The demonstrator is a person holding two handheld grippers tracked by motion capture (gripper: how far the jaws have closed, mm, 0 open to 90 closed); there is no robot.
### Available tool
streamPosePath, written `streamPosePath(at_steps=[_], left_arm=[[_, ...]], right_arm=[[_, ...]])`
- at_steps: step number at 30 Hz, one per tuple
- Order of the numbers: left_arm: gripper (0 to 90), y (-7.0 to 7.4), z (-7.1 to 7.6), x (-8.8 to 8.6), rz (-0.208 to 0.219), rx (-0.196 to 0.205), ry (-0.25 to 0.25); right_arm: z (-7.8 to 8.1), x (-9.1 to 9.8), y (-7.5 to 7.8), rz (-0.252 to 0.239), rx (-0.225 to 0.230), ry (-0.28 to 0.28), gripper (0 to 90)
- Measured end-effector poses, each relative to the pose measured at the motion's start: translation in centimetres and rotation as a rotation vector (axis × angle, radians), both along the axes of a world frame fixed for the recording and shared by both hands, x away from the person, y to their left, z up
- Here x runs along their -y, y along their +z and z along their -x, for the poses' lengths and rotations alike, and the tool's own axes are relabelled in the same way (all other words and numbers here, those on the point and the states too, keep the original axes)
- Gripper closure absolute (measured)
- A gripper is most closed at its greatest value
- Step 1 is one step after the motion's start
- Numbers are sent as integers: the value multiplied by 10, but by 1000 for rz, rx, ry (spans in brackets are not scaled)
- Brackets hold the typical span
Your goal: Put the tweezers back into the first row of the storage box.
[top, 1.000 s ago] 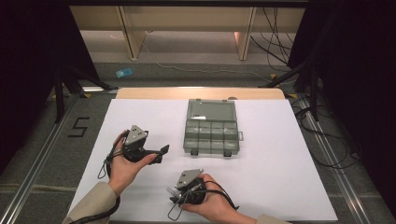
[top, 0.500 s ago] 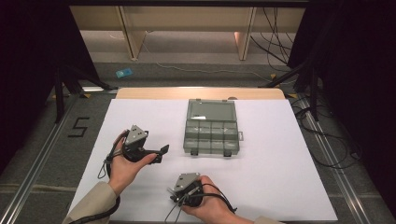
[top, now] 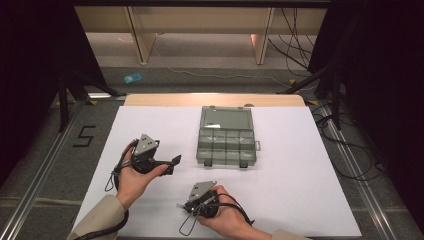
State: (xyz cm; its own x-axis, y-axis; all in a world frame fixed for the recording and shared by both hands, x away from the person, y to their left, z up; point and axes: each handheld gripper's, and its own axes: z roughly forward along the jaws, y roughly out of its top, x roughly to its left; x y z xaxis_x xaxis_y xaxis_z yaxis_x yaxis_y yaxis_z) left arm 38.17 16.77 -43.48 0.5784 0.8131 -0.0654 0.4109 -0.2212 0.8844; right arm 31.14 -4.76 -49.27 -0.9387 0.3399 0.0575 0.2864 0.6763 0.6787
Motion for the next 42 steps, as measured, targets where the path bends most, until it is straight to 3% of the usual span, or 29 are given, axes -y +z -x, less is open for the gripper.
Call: streamPosePath(at_steps=[13, 42], left_arm=[[67, 1, -1, -2, -7, 8, -5], [95, 2, -1, -7, 6, 20, 30]], right_arm=[[-2, 1, 0, -13, -9, 3, 875], [-12, 12, 14, -29, 26, -30, 875]])
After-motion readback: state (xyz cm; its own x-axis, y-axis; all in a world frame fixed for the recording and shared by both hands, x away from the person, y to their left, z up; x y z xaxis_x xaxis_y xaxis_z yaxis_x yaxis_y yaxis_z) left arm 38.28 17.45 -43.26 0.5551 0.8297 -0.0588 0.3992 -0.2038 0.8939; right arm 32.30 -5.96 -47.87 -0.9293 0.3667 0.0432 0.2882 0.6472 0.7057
